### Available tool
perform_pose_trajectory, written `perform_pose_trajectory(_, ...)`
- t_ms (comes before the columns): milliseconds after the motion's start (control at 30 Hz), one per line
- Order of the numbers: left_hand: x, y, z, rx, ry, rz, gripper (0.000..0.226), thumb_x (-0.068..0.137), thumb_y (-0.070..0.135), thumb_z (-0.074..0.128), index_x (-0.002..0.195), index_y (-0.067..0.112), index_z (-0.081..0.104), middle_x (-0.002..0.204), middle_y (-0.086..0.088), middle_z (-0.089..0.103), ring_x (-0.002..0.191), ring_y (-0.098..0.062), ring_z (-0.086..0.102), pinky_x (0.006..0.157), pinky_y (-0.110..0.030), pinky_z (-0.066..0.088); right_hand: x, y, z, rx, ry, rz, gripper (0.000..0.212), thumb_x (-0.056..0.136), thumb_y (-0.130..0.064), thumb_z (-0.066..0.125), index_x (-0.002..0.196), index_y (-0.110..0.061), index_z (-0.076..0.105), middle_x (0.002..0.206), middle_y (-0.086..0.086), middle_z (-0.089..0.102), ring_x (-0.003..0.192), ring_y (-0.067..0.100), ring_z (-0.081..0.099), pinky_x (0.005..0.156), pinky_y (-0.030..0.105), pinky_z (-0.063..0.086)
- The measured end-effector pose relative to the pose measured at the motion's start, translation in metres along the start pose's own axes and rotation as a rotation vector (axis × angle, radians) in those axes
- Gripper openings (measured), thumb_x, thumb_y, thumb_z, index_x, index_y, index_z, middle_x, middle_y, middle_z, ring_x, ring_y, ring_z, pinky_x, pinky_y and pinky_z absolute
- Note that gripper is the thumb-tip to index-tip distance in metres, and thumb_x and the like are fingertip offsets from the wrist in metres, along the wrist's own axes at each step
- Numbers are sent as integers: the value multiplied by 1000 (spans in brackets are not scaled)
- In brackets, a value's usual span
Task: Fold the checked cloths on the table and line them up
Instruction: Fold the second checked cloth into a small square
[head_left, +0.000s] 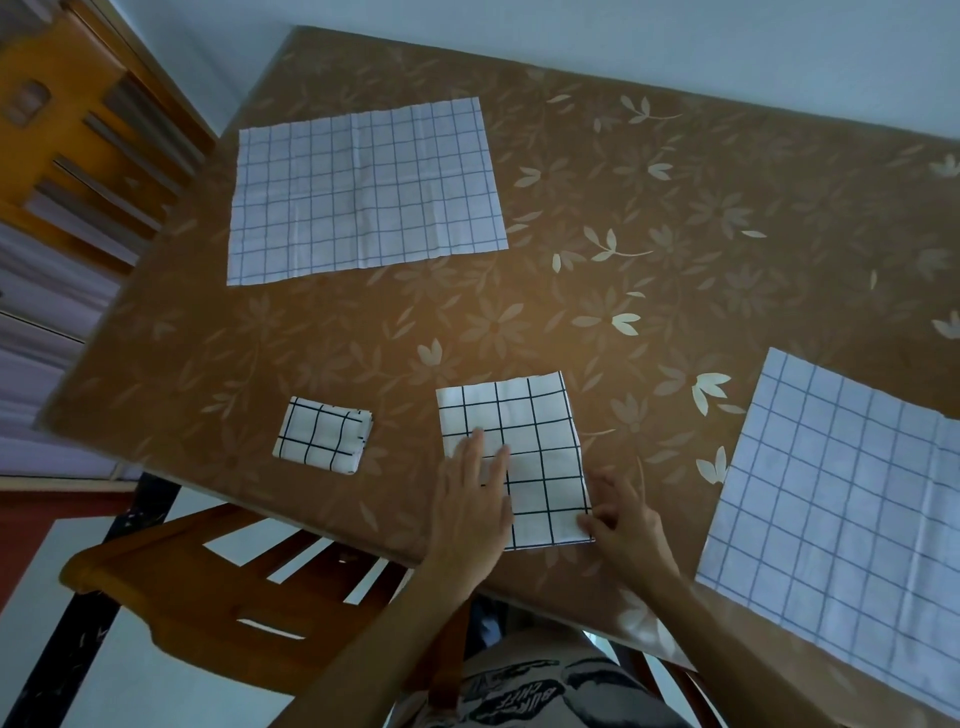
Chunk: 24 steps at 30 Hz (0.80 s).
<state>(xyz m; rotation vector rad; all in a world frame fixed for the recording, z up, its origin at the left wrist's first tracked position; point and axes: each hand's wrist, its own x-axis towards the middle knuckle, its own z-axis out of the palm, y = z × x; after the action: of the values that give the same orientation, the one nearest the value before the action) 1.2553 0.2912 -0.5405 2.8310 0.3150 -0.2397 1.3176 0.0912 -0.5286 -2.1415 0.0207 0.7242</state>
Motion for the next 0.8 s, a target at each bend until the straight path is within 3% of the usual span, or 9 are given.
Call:
perform_pose_trajectory(100, 9, 2, 11, 12, -122, 82, 56, 96, 38, 52, 148, 22, 37, 161, -14, 25, 150, -32, 23, 119, -50, 29, -1, 7, 4, -39, -1, 18, 50, 88, -11, 66, 131, -29, 47, 71, -2, 71, 60, 7, 67, 56, 28, 59)
perform_pose_trajectory(167, 11, 2, 14, -4, -153, 59, 57, 95, 40, 50, 147, 22, 38, 161, -13, 26, 150, -32, 22, 119, -50, 27, -1, 12, 8, -110, 28, -4, 45, 89, -15, 64, 130, -24, 46, 83, -3, 72, 67, 10, 68, 62, 36, 60)
perform_pose_trajectory(300, 10, -4, 20, 77, -121, 116, 60, 93, 44, 47, 147, 18, 38, 158, -17, 29, 146, -34, 28, 114, -51, 34, 10, 4, 17, -417, 343, -401, 35, 92, -10, 56, 126, -7, 51, 123, 11, 55, 105, 28, 56, 89, 44, 50)
perform_pose_trajectory(367, 8, -7, 24, 92, -107, 121, 65, 94, 45, 44, 152, 18, 32, 160, -17, 25, 148, -33, 25, 116, -51, 30, 27, -9, 27, -528, 295, -509, 46, 88, -1, 53, 133, -7, 50, 143, 13, 46, 127, 32, 47, 104, 46, 44)
perform_pose_trajectory(433, 5, -9, 29, 91, -94, 111, 71, 95, 46, 44, 156, 16, 25, 162, -17, 22, 150, -33, 22, 118, -52, 27, 43, -17, 45, -607, 159, -537, 58, 87, 1, 46, 144, -9, 41, 159, 12, 27, 146, 30, 26, 116, 44, 27)
perform_pose_trajectory(500, 3, -10, 35, 112, -98, 111, 75, 97, 50, 42, 158, 16, 18, 165, -17, 15, 152, -32, 17, 120, -54, 24, 55, -15, 64, -677, 86, -602, 57, 91, -5, 36, 148, -6, 36, 162, 12, 19, 150, 27, 16, 118, 44, 22)
perform_pose_trajectory(600, 0, -15, 43, 156, -123, 101, 83, 96, 64, 35, 160, 17, 7, 167, -15, 0, 154, -30, 3, 122, -54, 18, 67, -2, 77, -767, 37, -629, 55, 99, -20, 30, 152, -6, 30, 163, 12, 14, 151, 25, 11, 118, 48, 28)
perform_pose_trajectory(800, -13, -38, 33, 170, -176, 100, 86, 94, 74, 25, 159, 26, -4, 165, -15, -14, 153, -33, -8, 122, -56, 14, 88, 4, 49, -848, 89, -540, 65, 102, -46, 28, 157, -14, 11, 165, 8, 3, 152, 20, -1, 123, 44, 9)
